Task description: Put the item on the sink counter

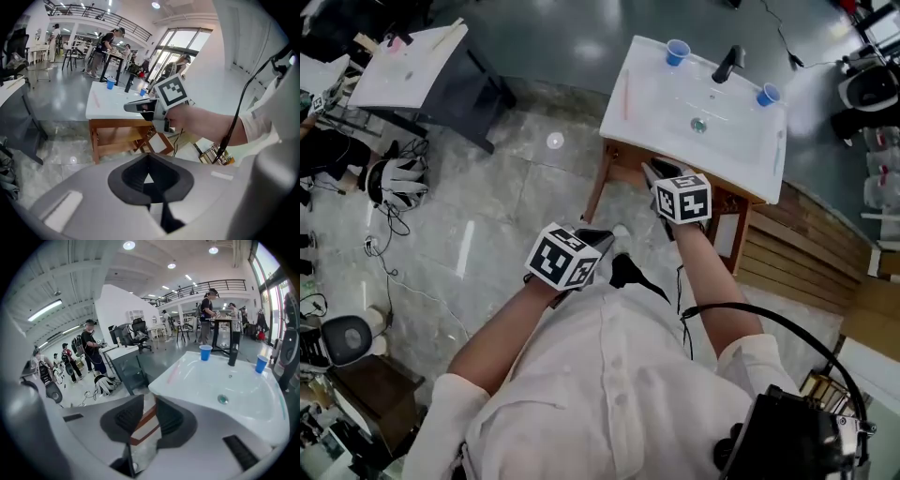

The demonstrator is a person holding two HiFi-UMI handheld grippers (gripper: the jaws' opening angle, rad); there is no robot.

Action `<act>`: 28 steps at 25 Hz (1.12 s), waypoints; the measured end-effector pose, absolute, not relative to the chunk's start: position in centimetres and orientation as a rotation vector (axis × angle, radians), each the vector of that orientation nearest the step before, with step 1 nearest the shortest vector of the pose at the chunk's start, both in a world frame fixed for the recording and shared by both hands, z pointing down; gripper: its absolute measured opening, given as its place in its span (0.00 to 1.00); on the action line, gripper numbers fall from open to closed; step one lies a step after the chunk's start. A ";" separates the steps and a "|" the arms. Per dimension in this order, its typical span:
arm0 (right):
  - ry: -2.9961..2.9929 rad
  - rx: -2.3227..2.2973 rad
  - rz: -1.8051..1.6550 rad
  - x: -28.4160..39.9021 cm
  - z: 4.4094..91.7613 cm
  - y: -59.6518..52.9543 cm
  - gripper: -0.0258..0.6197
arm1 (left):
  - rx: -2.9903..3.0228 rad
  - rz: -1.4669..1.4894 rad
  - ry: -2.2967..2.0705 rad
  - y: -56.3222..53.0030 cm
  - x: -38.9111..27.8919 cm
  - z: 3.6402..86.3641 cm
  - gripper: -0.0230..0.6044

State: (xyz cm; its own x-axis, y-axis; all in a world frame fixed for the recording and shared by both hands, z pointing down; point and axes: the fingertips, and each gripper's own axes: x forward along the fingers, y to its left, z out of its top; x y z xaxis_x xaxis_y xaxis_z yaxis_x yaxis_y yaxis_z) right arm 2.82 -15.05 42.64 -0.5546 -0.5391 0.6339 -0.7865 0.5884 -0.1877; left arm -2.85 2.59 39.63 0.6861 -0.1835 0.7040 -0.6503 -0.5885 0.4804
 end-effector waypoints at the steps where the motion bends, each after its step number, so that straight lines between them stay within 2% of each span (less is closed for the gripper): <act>1: -2.303 1.042 0.627 2.4 42.9 -17.1 0.16 | 2.130 0.779 -0.658 1.3 -2.8 39.4 0.05; 12: -2.267 1.011 0.675 -1.7 49.3 -31.7 0.18 | 2.003 0.729 -0.853 -5.9 -4.3 39.4 0.05; 16: -2.214 1.024 0.686 -2.9 51.4 -33.8 0.21 | 1.961 0.698 -0.879 -6.1 -4.4 40.0 0.05; 28: -2.120 1.051 0.655 -3.0 53.6 -35.5 0.18 | 1.922 0.660 -0.917 -6.9 -5.9 40.3 0.05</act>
